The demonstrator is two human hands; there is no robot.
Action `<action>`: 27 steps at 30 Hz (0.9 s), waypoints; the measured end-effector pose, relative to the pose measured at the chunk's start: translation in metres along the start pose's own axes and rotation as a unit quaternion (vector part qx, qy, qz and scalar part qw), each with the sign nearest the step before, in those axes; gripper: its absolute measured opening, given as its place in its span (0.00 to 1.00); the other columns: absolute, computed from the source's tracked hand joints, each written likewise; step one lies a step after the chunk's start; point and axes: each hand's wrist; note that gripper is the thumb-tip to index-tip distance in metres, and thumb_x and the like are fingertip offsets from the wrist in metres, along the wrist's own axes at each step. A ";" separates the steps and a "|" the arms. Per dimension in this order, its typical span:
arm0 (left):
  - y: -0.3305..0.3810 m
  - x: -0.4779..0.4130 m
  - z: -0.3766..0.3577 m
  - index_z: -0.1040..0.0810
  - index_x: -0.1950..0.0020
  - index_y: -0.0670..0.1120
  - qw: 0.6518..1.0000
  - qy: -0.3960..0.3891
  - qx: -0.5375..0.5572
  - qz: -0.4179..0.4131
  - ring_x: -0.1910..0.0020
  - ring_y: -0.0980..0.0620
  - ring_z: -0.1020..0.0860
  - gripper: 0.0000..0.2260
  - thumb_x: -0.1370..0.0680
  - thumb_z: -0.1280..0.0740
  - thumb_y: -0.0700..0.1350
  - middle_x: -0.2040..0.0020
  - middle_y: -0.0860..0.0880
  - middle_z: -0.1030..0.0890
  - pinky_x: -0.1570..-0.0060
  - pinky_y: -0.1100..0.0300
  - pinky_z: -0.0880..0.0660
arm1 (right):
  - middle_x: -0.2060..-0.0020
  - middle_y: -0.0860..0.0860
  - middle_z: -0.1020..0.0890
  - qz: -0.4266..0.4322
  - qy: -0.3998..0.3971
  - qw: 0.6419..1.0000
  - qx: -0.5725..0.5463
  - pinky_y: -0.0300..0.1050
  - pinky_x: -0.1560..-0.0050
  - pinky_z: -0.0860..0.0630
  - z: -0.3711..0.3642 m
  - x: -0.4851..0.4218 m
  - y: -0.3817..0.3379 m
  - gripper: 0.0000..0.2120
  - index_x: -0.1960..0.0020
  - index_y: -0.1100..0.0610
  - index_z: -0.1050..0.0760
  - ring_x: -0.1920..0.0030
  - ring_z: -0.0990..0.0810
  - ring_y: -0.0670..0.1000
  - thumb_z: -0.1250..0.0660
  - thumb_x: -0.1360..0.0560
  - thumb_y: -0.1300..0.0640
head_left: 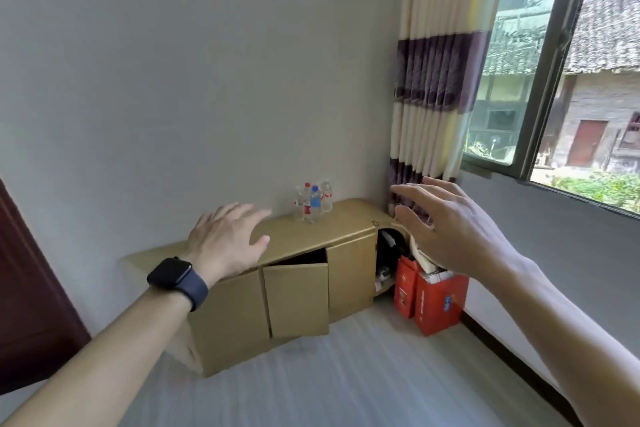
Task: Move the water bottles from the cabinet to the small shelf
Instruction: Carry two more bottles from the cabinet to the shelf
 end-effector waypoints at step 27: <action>0.003 -0.498 -0.294 0.34 0.26 0.58 0.999 -0.051 0.019 0.005 0.27 0.47 0.36 0.22 0.20 0.41 0.55 0.26 0.51 0.32 0.30 0.42 0.40 | 0.31 0.43 0.26 -0.001 -0.143 0.990 0.001 0.50 0.29 0.35 -0.350 -0.388 0.270 0.19 0.28 0.43 0.31 0.26 0.37 0.52 0.42 0.18 0.44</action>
Point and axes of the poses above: each hand's wrist, its own x-axis away from the middle knuckle, its own z-axis out of the back of the hand, y = z × x
